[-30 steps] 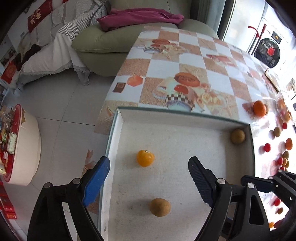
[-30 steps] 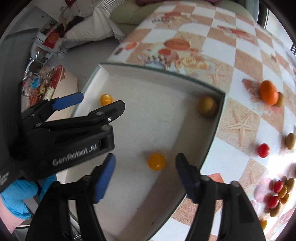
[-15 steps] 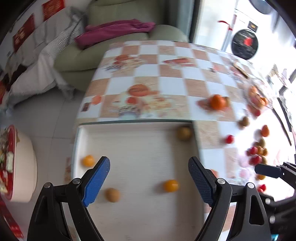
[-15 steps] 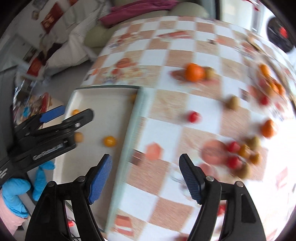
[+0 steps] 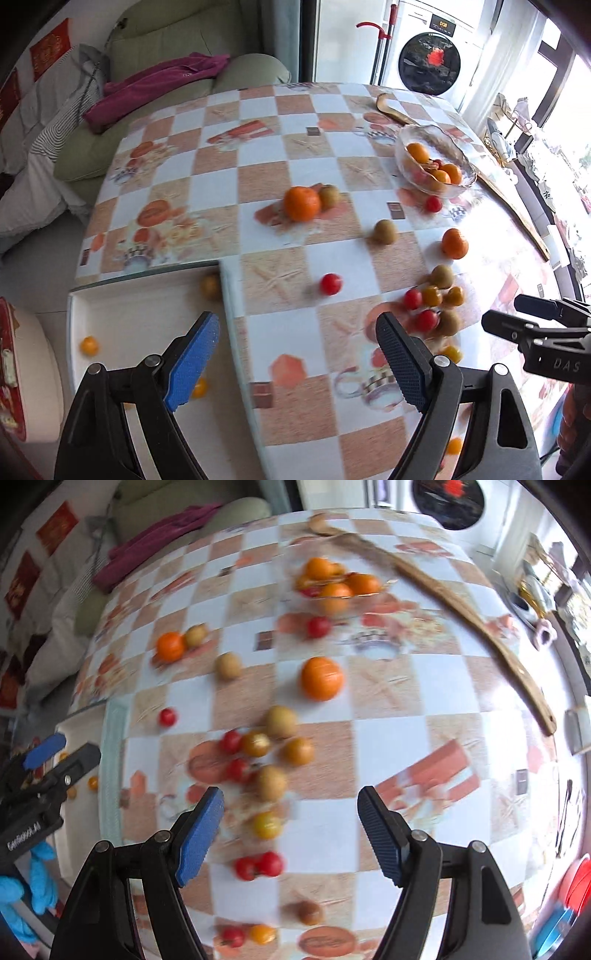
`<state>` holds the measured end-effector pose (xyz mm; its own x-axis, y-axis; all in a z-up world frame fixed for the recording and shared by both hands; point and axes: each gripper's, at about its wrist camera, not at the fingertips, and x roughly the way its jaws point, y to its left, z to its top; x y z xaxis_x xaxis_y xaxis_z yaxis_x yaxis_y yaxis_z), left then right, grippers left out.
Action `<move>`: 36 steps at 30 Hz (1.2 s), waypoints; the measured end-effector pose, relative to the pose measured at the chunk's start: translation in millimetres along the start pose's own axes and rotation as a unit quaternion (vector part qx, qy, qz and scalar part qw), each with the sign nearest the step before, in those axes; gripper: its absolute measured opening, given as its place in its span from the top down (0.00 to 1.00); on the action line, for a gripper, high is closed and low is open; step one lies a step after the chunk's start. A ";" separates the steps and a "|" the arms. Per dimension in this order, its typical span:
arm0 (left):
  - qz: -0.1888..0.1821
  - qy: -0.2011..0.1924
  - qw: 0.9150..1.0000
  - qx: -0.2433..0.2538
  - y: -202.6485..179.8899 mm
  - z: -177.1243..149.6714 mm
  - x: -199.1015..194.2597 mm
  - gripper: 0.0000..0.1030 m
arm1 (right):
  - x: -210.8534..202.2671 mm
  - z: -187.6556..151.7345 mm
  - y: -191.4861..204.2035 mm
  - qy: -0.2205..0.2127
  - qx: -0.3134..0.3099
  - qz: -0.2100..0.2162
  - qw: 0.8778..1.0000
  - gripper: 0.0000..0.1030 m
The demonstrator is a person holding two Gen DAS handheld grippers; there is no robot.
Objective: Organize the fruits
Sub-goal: 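Grasp a red cherry tomato with the left tool while the right tool grasps a golden fruit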
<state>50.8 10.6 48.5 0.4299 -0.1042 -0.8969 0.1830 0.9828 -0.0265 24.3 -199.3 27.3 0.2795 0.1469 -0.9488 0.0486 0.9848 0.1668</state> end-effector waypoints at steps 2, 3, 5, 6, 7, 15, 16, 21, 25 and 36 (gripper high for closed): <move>0.004 0.006 1.000 0.000 -7.5 2.2 7.2 0.15 | 2.1 5.4 -9.8 -0.003 0.009 0.000 1.000 0.24; 0.006 0.008 1.000 0.000 -10.1 3.0 10.7 0.15 | 3.2 7.3 -13.3 -0.004 0.012 0.001 1.000 0.24; 0.010 0.017 1.000 -0.001 -14.3 4.3 19.9 0.15 | 7.1 11.8 -17.4 -0.005 0.016 0.003 1.000 0.24; 0.012 0.021 1.000 -0.002 -15.9 4.8 24.3 0.15 | 9.1 13.6 -19.8 -0.006 0.017 0.003 1.000 0.24; 0.014 0.026 1.000 -0.002 -17.5 5.5 29.9 0.15 | 12.5 15.8 -20.7 -0.006 0.017 0.001 1.000 0.24; 0.033 0.043 0.999 -0.004 -23.0 8.2 65.3 0.15 | 40.1 18.0 -28.1 0.016 -0.024 0.008 1.000 0.49; 0.032 0.045 0.998 -0.005 -23.3 8.9 69.3 0.15 | 43.4 18.0 -26.8 0.018 -0.032 0.011 0.999 0.51; 0.035 0.048 0.998 -0.003 -25.7 13.4 82.6 0.15 | 52.3 19.4 -17.5 0.019 -0.061 0.041 0.997 0.53; 0.033 0.053 0.998 -0.004 -27.0 16.0 90.6 0.15 | 59.4 22.0 -11.5 0.023 -0.070 0.048 0.996 0.60; 0.016 0.052 0.998 -0.009 -30.6 15.5 93.5 0.39 | 63.2 22.5 5.7 0.020 -0.098 0.037 0.994 0.78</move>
<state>99.1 -31.6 -27.7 0.3407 -0.0579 -0.9384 0.1541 0.9880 -0.0050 63.9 -186.5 -25.7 0.2364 0.2184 -0.9468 -0.1600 0.9699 0.1838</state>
